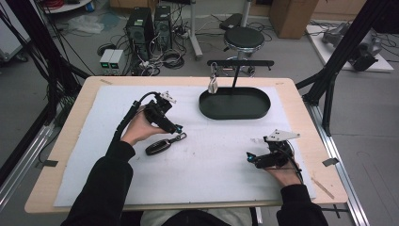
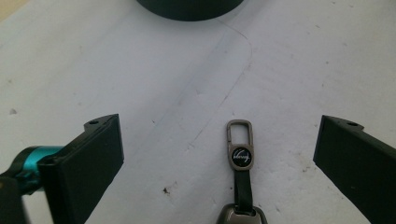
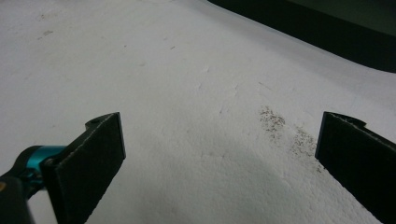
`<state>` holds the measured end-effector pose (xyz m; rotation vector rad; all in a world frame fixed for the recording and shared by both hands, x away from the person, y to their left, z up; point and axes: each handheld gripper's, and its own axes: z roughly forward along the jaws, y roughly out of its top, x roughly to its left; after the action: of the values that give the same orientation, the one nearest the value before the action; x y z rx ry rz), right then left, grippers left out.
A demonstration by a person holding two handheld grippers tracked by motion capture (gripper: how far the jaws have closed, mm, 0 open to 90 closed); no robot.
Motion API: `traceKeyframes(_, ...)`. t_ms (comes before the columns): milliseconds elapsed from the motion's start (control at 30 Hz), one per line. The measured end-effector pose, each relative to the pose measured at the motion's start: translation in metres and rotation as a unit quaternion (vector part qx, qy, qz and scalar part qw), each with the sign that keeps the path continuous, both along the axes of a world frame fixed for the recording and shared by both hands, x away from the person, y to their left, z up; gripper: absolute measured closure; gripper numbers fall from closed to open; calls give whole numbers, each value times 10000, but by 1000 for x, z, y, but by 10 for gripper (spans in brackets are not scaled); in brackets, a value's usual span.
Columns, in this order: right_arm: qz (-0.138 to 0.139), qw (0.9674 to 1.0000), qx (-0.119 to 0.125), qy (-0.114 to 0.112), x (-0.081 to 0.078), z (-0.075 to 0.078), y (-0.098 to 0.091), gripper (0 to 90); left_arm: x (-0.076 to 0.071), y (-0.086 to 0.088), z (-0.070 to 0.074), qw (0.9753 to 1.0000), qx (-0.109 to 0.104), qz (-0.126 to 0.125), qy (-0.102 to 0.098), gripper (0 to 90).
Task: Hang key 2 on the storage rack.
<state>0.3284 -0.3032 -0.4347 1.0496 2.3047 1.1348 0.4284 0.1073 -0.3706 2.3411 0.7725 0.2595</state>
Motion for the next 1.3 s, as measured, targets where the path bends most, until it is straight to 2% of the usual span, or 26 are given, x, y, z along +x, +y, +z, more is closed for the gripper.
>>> traceKeyframes(200, 0, 10000, 3, 5, 0, 0, 0, 8, -3, 1, -12, 9997, 172, 35, 156, 30)
traceKeyframes(400, -6, 10000, -11, 4, 0, 0, 0, 8, -11, 0, -26, 9988, 365, -80, 311, 66)
traceKeyframes(567, 9, 10000, -11, -9, 0, 0, 0, 8, -16, -2, -36, 9975, 390, -199, 559, 89)
traceKeyframes(633, 1, 10000, -7, 5, 0, 0, 0, 8, -18, -3, -39, 9963, 515, -265, 641, 92)
traceKeyframes(733, 14, 10000, -30, 2, 0, 0, 0, 8, -20, -3, -42, 9965, 450, -247, 654, 123)
traceKeyframes(933, 18, 10000, -30, 15, 0, -1, 1, 8, -22, 1, -47, 9969, 480, -116, 610, 215)
traceKeyframes(1033, 18, 10000, -38, 23, 0, -1, 1, 8, -24, 0, -48, 9971, 499, -87, 561, 323)
traceKeyframes(1133, 19, 10000, -34, 23, 0, -1, 1, 8, -25, -2, -48, 9974, 480, -96, 519, 392)
traceKeyframes(1300, 24, 10000, -43, 24, 0, -1, 1, 8, -25, -4, -50, 9969, 636, -41, 466, 482)
